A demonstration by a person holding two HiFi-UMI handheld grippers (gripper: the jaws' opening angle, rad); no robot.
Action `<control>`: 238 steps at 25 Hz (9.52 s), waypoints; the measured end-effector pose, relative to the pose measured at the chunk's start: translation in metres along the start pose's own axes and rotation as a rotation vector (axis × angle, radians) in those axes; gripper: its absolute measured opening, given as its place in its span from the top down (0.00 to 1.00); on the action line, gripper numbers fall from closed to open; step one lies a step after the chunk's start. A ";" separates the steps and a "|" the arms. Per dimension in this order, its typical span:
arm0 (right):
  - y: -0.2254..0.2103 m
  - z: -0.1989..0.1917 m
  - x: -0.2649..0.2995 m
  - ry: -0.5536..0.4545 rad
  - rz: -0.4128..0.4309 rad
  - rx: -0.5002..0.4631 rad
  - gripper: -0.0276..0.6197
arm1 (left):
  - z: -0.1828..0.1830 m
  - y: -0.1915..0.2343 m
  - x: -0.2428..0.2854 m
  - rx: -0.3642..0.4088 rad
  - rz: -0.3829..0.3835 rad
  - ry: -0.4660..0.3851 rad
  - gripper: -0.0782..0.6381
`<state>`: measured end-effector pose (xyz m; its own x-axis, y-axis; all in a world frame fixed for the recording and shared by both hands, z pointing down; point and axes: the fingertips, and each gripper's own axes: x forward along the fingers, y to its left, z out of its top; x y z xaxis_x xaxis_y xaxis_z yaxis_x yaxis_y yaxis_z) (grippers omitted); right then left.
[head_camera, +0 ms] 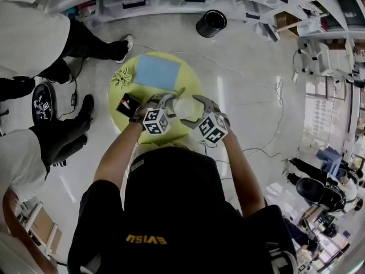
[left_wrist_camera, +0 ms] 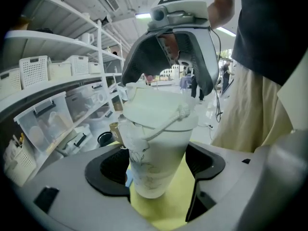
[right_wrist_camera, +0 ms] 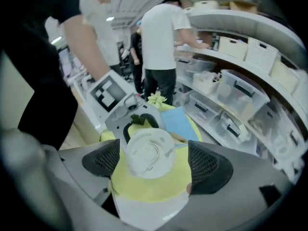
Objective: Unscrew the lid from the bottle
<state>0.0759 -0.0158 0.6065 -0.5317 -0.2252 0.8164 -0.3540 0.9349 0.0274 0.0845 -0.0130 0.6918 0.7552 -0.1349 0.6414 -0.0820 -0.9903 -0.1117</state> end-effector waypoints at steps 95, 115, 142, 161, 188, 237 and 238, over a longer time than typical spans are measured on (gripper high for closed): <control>0.000 -0.052 0.009 0.048 -0.091 1.011 0.30 | 0.002 -0.014 0.015 0.074 -0.034 0.031 0.36; -0.002 -0.011 -0.018 -0.040 -0.101 0.768 0.31 | -0.009 -0.002 0.000 -0.038 -0.007 0.013 0.36; 0.012 0.009 -0.043 -0.303 -0.069 1.090 0.31 | -0.035 -0.001 -0.083 -0.535 0.310 0.009 0.36; 0.004 -0.015 -0.056 -0.530 0.057 1.468 0.33 | -0.061 0.018 -0.239 -0.980 0.543 -0.237 0.51; 0.008 -0.024 -0.056 -0.605 0.210 1.622 0.33 | -0.039 0.036 -0.264 -1.200 0.472 -0.514 0.60; 0.007 0.001 -0.062 -0.356 0.086 1.282 0.33 | -0.044 0.018 -0.241 -1.187 0.522 -0.379 0.63; 0.006 0.005 -0.061 -0.335 0.070 1.241 0.33 | -0.045 0.017 -0.241 -1.186 0.521 -0.377 0.63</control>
<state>0.1024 0.0023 0.5545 -0.6803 -0.4127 0.6057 -0.6969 0.1085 -0.7089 -0.1284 0.0009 0.5690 0.5797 -0.6738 0.4581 -0.7753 -0.2831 0.5646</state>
